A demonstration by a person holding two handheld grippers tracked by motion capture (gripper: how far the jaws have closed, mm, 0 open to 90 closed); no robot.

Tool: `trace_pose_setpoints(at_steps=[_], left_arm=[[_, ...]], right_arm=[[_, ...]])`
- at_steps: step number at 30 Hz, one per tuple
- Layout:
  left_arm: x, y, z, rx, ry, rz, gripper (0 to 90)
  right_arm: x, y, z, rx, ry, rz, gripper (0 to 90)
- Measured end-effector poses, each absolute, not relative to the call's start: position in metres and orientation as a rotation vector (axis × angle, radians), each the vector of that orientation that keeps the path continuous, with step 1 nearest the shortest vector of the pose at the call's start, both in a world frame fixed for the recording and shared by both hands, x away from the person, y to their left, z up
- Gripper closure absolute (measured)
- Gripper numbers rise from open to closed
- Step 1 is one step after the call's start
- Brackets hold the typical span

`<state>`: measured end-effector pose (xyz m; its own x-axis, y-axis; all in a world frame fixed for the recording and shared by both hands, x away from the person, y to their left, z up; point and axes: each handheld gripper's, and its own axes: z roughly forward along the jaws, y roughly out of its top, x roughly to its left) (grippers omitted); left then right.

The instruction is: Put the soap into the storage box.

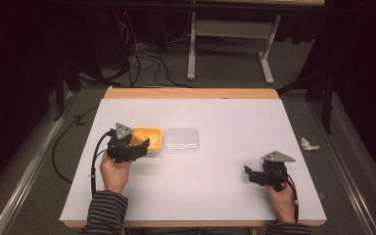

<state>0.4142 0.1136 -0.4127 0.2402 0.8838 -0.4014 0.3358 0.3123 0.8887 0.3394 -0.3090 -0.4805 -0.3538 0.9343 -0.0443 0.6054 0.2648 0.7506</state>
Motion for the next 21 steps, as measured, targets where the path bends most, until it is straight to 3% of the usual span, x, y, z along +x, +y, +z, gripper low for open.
trace_pose_setpoints(at_steps=[21], left_arm=[[0.447, 0.111, -0.432, 1.278, 1.402, 0.564, 28.7]], right_arm=[[0.34, -0.309, -0.481, 1.386, 2.053, 0.891, 15.3]])
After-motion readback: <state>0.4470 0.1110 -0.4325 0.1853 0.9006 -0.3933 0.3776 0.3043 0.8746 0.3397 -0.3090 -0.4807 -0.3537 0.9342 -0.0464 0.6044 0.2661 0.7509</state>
